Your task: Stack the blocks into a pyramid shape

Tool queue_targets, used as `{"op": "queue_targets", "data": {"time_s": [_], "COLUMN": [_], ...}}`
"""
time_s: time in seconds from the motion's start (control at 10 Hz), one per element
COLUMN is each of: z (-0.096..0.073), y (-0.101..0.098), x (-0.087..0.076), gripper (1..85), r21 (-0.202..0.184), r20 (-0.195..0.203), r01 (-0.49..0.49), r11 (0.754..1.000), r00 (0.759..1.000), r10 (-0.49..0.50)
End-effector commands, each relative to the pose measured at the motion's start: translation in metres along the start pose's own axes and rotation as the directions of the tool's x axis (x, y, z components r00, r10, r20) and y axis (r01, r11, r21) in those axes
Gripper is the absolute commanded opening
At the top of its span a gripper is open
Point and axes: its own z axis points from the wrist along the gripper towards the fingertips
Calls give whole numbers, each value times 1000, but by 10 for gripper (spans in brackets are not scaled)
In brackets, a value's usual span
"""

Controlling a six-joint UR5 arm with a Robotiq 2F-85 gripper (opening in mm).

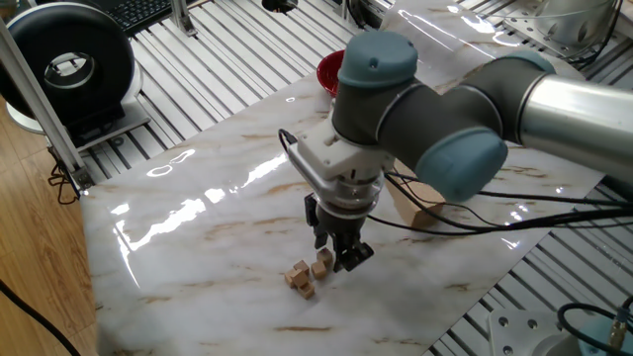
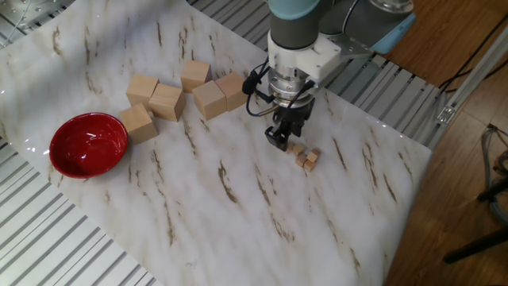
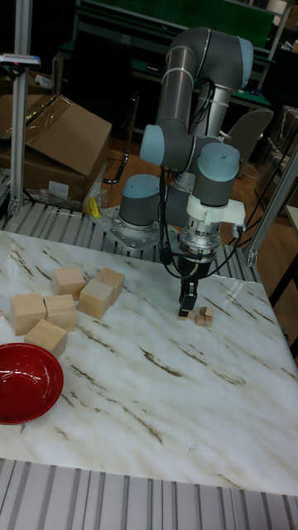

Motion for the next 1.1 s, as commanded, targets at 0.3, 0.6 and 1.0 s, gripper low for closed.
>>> {"op": "queue_targets", "data": {"time_s": [0.3, 0.6, 1.0], "z": [15, 14, 13], "y": [4, -2, -6], "x": [0, 0, 0], "gripper": [473, 373, 173], "r21": [34, 55, 76], "r20": [6, 7, 15], "r01": [-8, -36, -85], "r11": [999, 998, 993], "r00": [1000, 999, 996], "r10": [8, 36, 84]}}
